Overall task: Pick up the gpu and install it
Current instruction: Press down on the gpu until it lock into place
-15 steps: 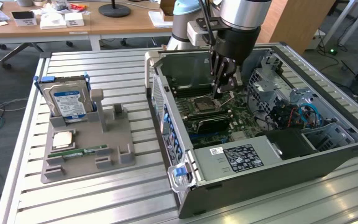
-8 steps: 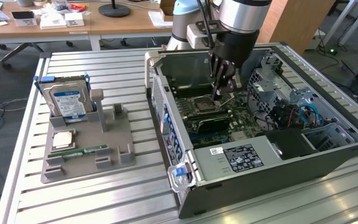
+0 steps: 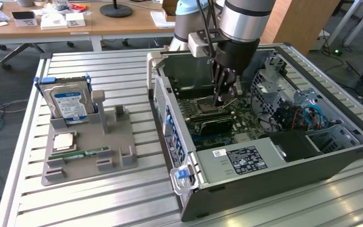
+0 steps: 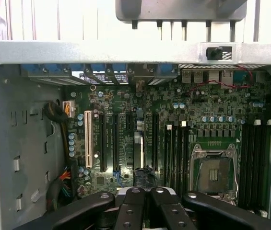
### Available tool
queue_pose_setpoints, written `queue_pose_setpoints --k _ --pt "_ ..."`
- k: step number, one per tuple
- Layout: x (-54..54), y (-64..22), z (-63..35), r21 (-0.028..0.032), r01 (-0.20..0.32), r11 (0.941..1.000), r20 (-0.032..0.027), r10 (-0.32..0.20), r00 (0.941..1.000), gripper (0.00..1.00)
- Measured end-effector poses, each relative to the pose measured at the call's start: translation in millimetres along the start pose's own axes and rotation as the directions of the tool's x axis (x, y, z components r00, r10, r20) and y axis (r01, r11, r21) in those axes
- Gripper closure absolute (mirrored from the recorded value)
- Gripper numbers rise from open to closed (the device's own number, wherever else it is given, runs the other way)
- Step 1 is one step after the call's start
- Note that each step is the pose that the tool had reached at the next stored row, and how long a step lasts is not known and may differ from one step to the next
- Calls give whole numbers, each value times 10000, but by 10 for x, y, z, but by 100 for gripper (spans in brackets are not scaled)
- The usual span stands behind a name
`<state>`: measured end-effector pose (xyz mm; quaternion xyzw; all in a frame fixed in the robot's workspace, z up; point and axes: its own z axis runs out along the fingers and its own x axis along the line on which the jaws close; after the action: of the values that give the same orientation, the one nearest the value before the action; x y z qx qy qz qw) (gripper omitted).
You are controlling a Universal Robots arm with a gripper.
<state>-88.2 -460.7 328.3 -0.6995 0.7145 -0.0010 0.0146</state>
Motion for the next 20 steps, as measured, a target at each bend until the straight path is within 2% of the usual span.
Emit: queue_pose_setpoints --k 13,20 --pt "4 5 213 0 0 10000 0 0 10000 89" --pt "6 7 288 -1 0 10000 -1 0 10000 89"
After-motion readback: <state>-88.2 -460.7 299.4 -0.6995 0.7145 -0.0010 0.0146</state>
